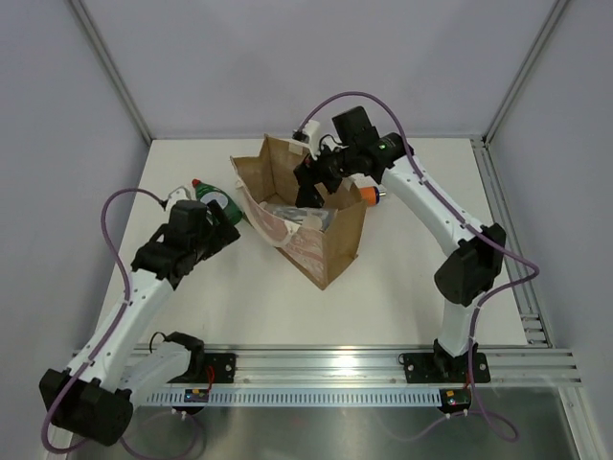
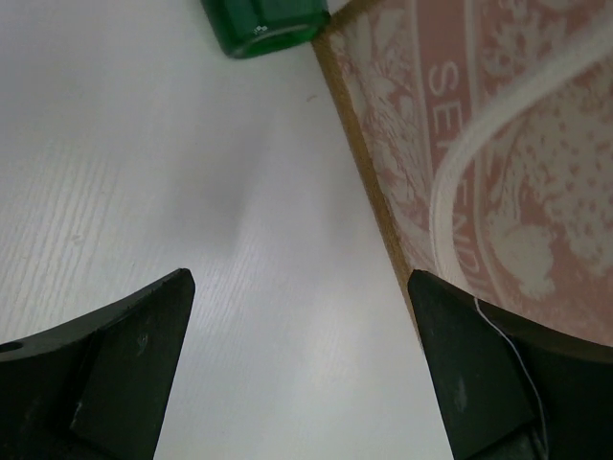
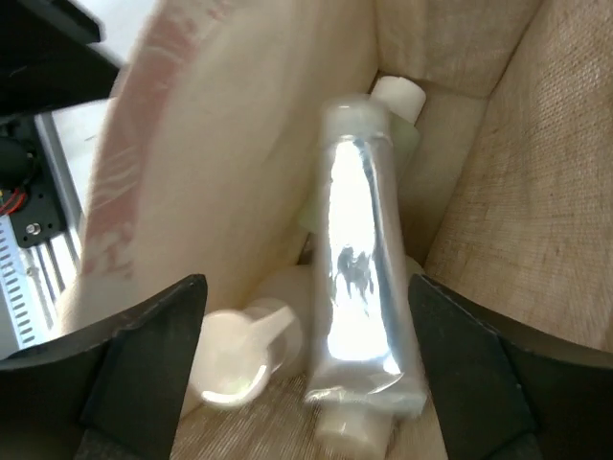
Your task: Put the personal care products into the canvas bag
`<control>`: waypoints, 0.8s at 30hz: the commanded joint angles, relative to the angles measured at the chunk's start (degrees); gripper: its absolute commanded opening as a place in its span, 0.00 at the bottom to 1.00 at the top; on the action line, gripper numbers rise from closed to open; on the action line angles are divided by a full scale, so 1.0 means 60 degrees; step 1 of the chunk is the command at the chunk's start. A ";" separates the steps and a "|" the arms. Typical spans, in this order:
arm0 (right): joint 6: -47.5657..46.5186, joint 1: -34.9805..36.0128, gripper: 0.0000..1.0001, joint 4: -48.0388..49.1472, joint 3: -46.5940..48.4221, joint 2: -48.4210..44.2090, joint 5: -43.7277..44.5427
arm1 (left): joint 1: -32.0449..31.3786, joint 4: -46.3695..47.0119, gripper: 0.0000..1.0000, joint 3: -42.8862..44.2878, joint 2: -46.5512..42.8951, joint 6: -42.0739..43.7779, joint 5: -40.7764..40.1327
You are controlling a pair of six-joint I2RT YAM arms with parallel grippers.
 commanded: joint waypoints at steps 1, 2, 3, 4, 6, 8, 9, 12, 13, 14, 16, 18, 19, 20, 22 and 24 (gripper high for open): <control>-0.0413 -0.0045 0.99 -0.0669 0.0576 -0.1407 0.0115 | 0.0687 0.0311 0.99 0.0908 0.0738 -0.1068 0.0159; -0.0457 -0.0103 0.99 -0.0844 0.0635 -0.1599 0.0043 | 0.0979 0.0252 0.99 0.1142 0.0958 -0.1229 0.0159; -0.0530 -0.0264 0.99 -0.0918 0.0621 -0.2051 -0.0045 | 0.1126 0.0295 0.99 0.1231 0.1439 -0.1260 0.0275; -0.0545 -0.0381 0.99 -0.1006 0.0592 -0.2302 -0.0133 | 0.1287 0.0354 0.99 0.1319 0.1705 -0.1216 0.0392; -0.0676 -0.0732 1.00 -0.1226 0.0242 -0.3090 -0.0688 | 0.1683 0.0661 0.99 0.1582 0.2493 -0.0983 0.0713; -0.0823 -0.1507 0.99 -0.1402 -0.0519 -0.3635 -0.1534 | 0.2137 0.0953 0.99 0.1802 0.3110 -0.0558 0.1007; -0.0867 -0.1829 1.00 -0.1417 -0.0899 -0.4247 -0.1844 | 0.2313 0.0969 0.99 0.2137 0.3447 -0.0441 0.1342; -0.1320 -0.2988 1.00 -0.1344 -0.2816 -0.5492 -0.2740 | 0.2928 0.1174 0.99 0.2680 0.4751 0.0232 0.1971; -0.1481 -0.3251 1.00 -0.1315 -0.3895 -0.5802 -0.2842 | 0.3104 0.1218 0.99 0.3059 0.5421 0.0553 0.2091; -0.1628 -0.3340 0.99 -0.1286 -0.4427 -0.6081 -0.3061 | 0.3396 0.1320 0.99 0.3266 0.5762 0.0716 0.2397; -0.1790 -0.3458 1.00 -0.0820 -0.6107 -0.6974 -0.3413 | 0.3733 0.1452 0.99 0.3937 0.6465 0.1285 0.3189; -0.2009 -0.3750 0.99 -0.0481 -0.6978 -0.7778 -0.3897 | 0.3808 0.1162 0.99 0.4583 0.7519 0.1493 0.3134; -0.2112 -0.3867 0.99 -0.0277 -0.7518 -0.8001 -0.4014 | 0.3867 0.1030 0.99 0.4920 0.7871 0.1784 0.3104; -0.2185 -0.3985 1.00 -0.0159 -0.7741 -0.8177 -0.4189 | 0.3853 0.0709 0.99 0.5619 0.8513 0.1889 0.3031; -0.2201 -0.4351 0.99 0.0250 -0.8325 -0.8544 -0.4541 | 0.3867 0.0414 0.99 0.6210 0.9102 0.2006 0.2840; -0.2069 -0.4905 0.99 0.0661 -0.8766 -0.8778 -0.5316 | 0.3867 0.0063 0.99 0.6869 0.9849 0.2007 0.2898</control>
